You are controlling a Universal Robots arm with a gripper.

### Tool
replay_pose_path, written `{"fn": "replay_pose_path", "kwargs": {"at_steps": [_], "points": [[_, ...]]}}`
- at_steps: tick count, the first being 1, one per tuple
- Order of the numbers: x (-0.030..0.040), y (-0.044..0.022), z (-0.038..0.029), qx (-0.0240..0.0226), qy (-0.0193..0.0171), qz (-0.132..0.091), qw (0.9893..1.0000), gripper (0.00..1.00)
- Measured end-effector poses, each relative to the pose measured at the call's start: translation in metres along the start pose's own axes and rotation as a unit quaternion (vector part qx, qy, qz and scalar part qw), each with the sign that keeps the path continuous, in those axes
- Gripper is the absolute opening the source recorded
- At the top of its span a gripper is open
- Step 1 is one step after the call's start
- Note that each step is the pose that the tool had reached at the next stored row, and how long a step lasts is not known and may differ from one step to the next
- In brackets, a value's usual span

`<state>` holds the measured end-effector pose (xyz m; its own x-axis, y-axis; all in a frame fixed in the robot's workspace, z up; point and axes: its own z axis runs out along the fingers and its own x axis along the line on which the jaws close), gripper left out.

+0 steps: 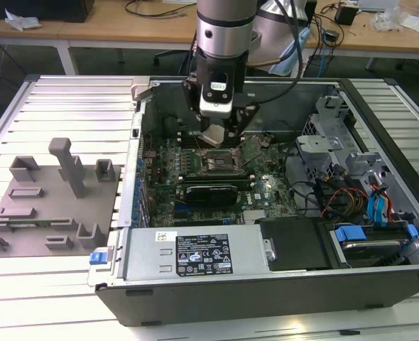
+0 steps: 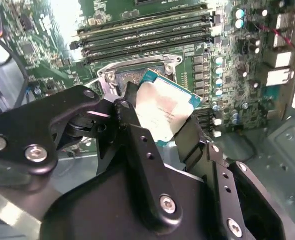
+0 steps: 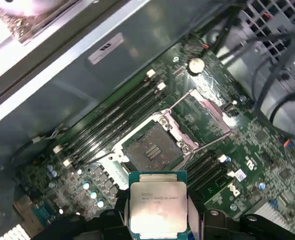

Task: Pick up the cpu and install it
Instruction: 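Place the cpu into insertion slot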

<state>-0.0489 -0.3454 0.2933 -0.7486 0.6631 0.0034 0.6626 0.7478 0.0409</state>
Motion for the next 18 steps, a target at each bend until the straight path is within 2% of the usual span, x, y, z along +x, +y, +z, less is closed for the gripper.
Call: {"fn": "replay_pose_path", "kwargs": {"at_steps": [3,5,6,8,11,12,14,16,18], "points": [[0.0000,0.0000,0.0003,-0.0001,-0.0012,0.030,0.9996,0.55],[0.0000,0.0000,0.0006,-0.0002,-0.0024,0.060,0.9982,0.55],[0.0000,0.0000,0.0007,-0.0002,-0.0028,0.067,0.9977,0.55],[0.0000,0.0000,0.0010,-0.0004,-0.0040,0.097,0.9953,0.55],[0.0000,-0.0001,0.0012,-0.0005,-0.0050,0.123,0.9924,0.55],[0.0000,-0.0001,0.0013,-0.0005,-0.0054,0.132,0.9912,0.55],[0.0000,-0.0001,0.0015,-0.0006,-0.0065,0.158,0.9873,0.55],[0.0000,-0.0001,0.0017,-0.0006,-0.0073,0.177,0.9841,0.55],[0.0000,-0.0001,0.0019,-0.0007,-0.0084,0.206,0.9785,0.55]]}}
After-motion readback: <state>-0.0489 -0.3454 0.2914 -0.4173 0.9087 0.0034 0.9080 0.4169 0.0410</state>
